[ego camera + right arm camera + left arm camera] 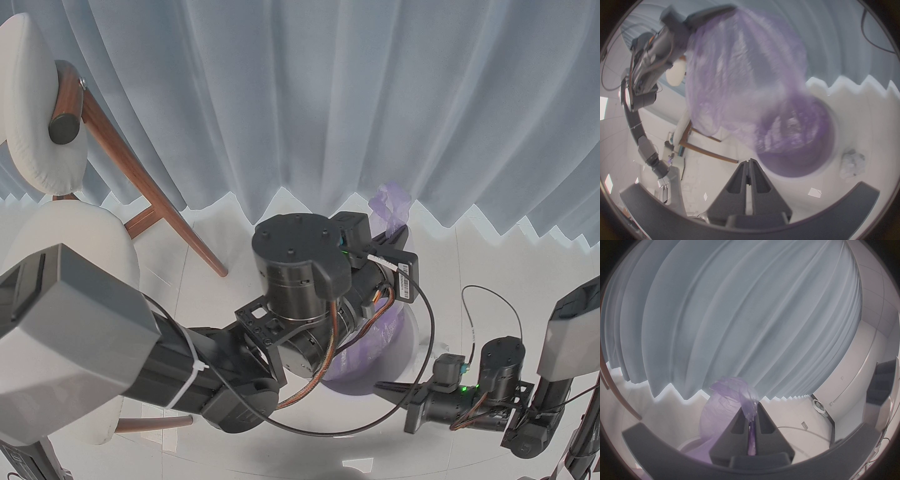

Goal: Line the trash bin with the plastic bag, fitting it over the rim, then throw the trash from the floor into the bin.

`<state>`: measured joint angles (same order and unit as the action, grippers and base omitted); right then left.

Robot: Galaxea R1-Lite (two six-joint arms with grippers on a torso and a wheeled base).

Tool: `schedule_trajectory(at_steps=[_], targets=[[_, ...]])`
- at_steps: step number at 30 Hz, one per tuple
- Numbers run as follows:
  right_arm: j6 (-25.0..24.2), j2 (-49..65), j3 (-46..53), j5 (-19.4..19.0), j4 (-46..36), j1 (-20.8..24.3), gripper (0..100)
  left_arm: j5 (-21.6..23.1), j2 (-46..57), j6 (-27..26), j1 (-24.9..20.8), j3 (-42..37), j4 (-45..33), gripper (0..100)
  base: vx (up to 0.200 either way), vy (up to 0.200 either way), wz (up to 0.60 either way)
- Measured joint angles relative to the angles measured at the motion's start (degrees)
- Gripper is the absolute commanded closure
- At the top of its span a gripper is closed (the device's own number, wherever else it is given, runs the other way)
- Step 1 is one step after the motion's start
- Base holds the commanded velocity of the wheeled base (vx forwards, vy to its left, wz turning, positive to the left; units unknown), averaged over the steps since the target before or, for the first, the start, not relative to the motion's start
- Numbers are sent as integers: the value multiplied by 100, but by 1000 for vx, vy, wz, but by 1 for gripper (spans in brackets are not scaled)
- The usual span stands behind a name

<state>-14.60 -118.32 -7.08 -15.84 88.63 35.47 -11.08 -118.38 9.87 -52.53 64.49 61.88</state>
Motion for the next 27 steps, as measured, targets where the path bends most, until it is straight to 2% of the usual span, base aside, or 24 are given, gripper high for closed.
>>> schedule_trajectory(at_steps=[5, 10, 13, 14, 15, 23, 27], targets=[[-176, -550, -545, 22, 33, 641, 100, -11, -20, 88, -66, 20, 4, 100, 0, 0, 0], [-558, -941, -1172, 278, 35, 885, 100, -11, -28, 115, -118, 20, 4, 100, 0, 0, 0], [-997, -1140, -1604, 616, 33, 1022, 100, -13, -35, 121, -155, 20, 4, 100, 0, 0, 0], [-1281, -1246, -1865, 875, 35, 1113, 100, -16, -37, 123, -166, 17, 4, 100, 0, 0, 0], [-1323, -1263, -1904, 930, 35, 1126, 100, -16, -39, 126, -168, 17, 4, 100, 0, 0, 0], [-2059, -1616, -2488, 2410, 33, 1353, 100, -18, -63, 173, -190, 12, 20, 100, 0, 0, 0], [-2242, -1547, -2433, 2645, 38, 1273, 100, -20, -80, 189, -194, 9, 20, 100, 0, 0, 0]])
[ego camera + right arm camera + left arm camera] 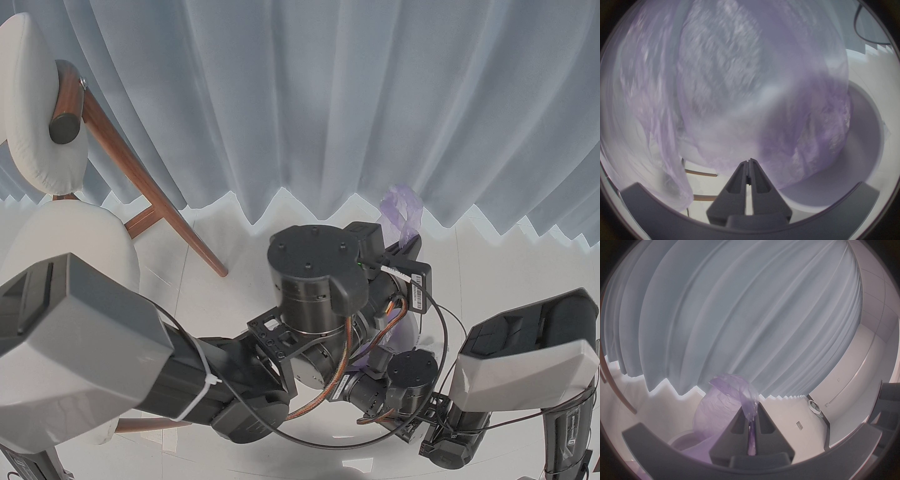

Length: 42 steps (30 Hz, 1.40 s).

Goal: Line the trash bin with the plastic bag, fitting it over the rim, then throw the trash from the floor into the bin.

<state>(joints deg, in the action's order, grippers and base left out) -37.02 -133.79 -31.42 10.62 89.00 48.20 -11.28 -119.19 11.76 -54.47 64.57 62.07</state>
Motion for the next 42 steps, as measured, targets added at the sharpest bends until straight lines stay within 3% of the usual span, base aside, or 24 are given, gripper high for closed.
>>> schedule_trajectory(at_steps=[15, 24, 34, 35, 42], targets=[[68, 430, 460, 65, 0, -1083, 100, -117, -68, 140, 23, -51, 0, 100, 0, 0, 0], [29, 1114, 1502, 55, -5, -995, 100, -119, -99, -148, 72, -656, 30, 100, 0, 0, 0], [0, 3187, 2792, 29, -238, -1221, 100, -133, -46, -706, 20, -1686, 41, 100, 0, 0, 0], [-11, 3366, 2872, 27, -363, -1253, 0, -156, -44, -786, 4, -1810, 35, 100, 0, 0, 0], [-233, 3996, 3026, 16, -708, -1580, 0, -255, -41, -1141, -265, -2417, 28, 100, 0, 0, 0]])
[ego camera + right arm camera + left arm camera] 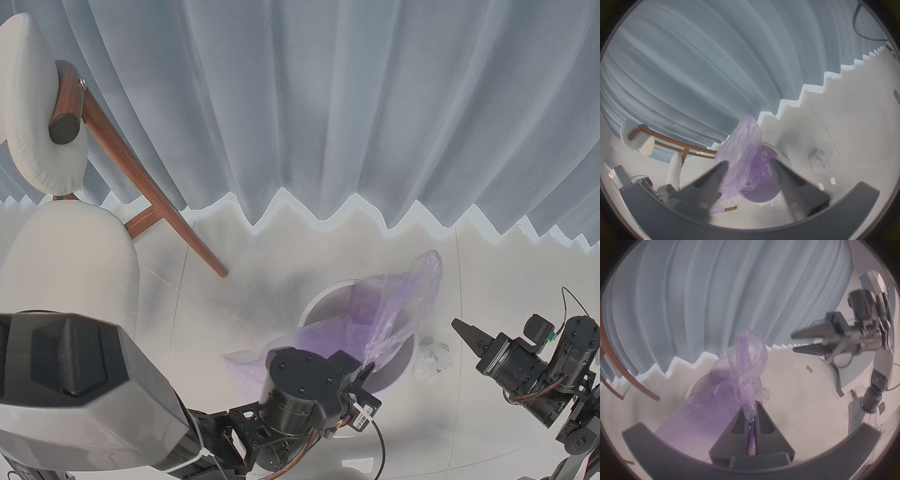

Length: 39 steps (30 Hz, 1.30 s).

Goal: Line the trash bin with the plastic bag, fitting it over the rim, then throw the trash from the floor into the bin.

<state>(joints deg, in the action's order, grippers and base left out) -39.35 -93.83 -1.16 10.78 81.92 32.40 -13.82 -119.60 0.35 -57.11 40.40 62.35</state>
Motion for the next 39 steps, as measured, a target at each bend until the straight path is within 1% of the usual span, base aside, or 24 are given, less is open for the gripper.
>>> schedule_trajectory(at_steps=[4, 9, 12, 18, 28, 33, 39], targets=[[-35, 32, 12, 0, -38, -63, 0, -24, 0, -57, -167, -154, -1, 100, 0, 0, 0], [-44, -274, 1, 2, -61, -90, 0, -78, -51, -76, -308, -171, -6, 100, 0, 0, 0], [-37, -466, -168, 2, -96, -110, 0, -104, -83, -76, -341, -121, -11, 100, 0, 0, 0], [0, -792, -361, 2, -189, -143, 0, -260, -116, -20, -355, -60, -23, 100, 0, 0, 0], [-37, -1170, -433, -5, -151, -137, 0, -278, -116, -15, -305, 28, -23, 100, 0, 0, 0], [-39, -1323, -707, -7, -161, -165, 0, -284, -116, -13, -300, 39, -26, 100, 0, 0, 0], [-37, -1395, -749, -44, -189, -169, 0, -388, -115, 16, -295, 39, -26, 100, 0, 0, 0]])
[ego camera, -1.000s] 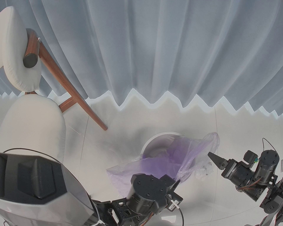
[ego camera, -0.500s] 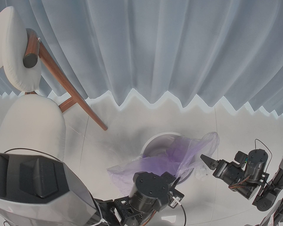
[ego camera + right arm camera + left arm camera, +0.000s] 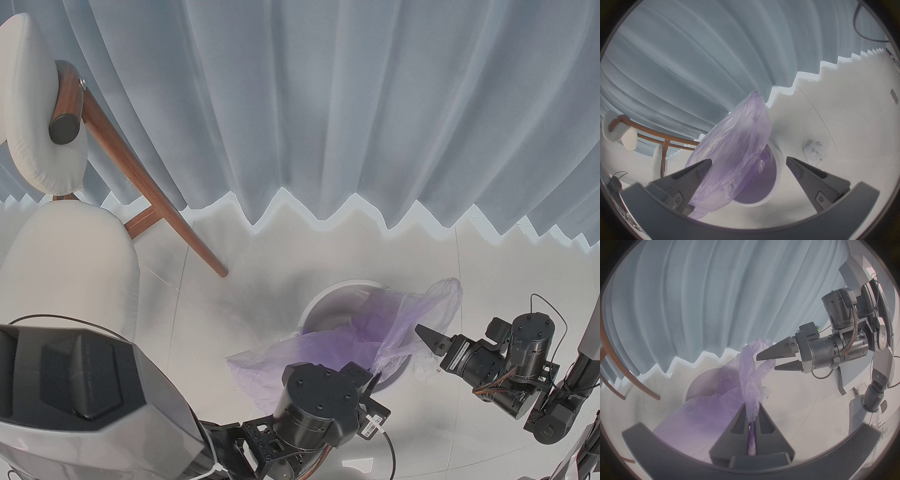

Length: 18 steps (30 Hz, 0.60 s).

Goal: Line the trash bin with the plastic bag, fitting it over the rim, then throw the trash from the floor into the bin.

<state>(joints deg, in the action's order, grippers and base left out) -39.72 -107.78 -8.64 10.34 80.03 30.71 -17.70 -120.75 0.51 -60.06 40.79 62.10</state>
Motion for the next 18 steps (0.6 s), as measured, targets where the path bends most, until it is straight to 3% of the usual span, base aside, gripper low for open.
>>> schedule_trajectory(at_steps=[5, 6, 18], targets=[[-7, -168, 11, -38, 55, 13, 0, -22, 2, 105, 0, 91, -18, 100, 0, 0, 0], [-10, -217, 11, -46, 90, 16, 100, -41, 5, 137, -5, 129, -30, 100, 0, 0, 0], [6, -551, -262, -178, 279, 148, 100, -77, 60, 394, -107, 301, -7, 100, 0, 0, 0]])
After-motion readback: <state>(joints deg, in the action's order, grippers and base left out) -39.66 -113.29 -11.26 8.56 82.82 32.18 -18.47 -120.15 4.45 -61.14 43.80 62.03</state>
